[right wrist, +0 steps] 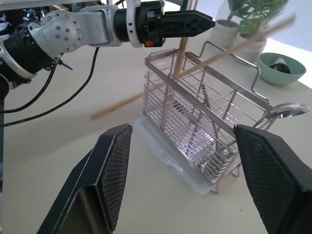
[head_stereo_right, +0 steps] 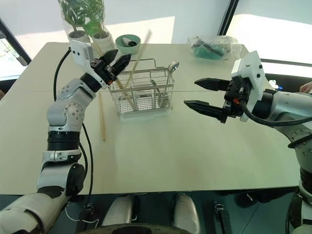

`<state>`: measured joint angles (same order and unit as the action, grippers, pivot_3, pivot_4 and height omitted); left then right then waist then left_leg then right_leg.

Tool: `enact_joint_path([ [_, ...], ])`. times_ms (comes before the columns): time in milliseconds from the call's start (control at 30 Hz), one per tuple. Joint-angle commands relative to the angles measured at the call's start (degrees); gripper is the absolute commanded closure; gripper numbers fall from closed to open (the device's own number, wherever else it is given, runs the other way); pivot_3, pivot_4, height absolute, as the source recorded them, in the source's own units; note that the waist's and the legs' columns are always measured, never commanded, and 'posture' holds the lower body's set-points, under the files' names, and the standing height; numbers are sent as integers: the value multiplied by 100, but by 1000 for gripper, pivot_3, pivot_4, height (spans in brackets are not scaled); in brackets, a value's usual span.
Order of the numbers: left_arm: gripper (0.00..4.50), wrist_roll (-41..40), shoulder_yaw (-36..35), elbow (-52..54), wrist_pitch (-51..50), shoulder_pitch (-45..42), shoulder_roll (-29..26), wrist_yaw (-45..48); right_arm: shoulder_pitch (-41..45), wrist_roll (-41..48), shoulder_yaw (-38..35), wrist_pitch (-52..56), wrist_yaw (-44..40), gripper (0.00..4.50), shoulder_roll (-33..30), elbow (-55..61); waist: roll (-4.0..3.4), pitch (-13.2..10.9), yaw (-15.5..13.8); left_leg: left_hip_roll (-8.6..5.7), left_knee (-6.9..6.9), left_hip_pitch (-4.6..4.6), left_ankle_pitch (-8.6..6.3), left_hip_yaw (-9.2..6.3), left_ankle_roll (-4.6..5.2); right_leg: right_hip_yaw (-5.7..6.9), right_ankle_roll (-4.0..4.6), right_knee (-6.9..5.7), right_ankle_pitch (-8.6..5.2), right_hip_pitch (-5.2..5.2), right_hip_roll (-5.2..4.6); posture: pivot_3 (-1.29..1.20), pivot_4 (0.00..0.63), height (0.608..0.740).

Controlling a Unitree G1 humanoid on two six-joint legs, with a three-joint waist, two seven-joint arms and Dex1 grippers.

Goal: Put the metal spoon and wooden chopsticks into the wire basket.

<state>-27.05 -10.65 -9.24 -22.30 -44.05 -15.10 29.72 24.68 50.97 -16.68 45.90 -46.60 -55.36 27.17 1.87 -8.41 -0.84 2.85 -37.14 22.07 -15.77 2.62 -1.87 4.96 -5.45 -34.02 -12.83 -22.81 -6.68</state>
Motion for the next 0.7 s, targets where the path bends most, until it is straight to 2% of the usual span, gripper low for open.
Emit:
enact_joint_path([
  [33,77,-197,-183,414,-124,-60,-87,-119,161,41,-87,-34,-12,1052,-18,-47,0,0,0,0,0,1,0,-1,0,0,0,0,0,-1,0,0,150,717],
  [200,77,-417,-415,704,-488,-203,-388,-293,227,-25,-32,-62,-10,1052,1,-152,-1,-1,7,0,0,0,0,-1,0,0,0,-2,0,-2,1,0,150,717],
  [367,77,-850,-824,965,-1219,-602,-1105,-416,208,-93,-6,-102,-6,1052,8,-180,-1,-2,6,1,0,3,0,-2,0,0,0,-2,0,-4,2,0,150,717],
  [467,77,-1007,-1119,612,-1673,-951,-1677,-509,198,-111,-5,-109,-36,1052,8,-180,-3,-2,12,1,1,5,0,-3,0,0,-1,-2,0,-7,3,0,150,717],
  [567,77,-566,-960,-112,-2029,-1232,-2207,-763,173,-153,9,-145,-79,1052,24,-173,-10,0,11,0,4,-1,0,-2,0,0,-1,-4,0,-5,3,0,150,717],
  [700,77,-75,-824,-969,-2596,-1696,-2248,-1694,187,-195,67,-182,-107,1052,75,-177,-2,-1,-26,0,3,-5,0,-6,0,1,-3,-4,-1,4,3,0,150,717],
])
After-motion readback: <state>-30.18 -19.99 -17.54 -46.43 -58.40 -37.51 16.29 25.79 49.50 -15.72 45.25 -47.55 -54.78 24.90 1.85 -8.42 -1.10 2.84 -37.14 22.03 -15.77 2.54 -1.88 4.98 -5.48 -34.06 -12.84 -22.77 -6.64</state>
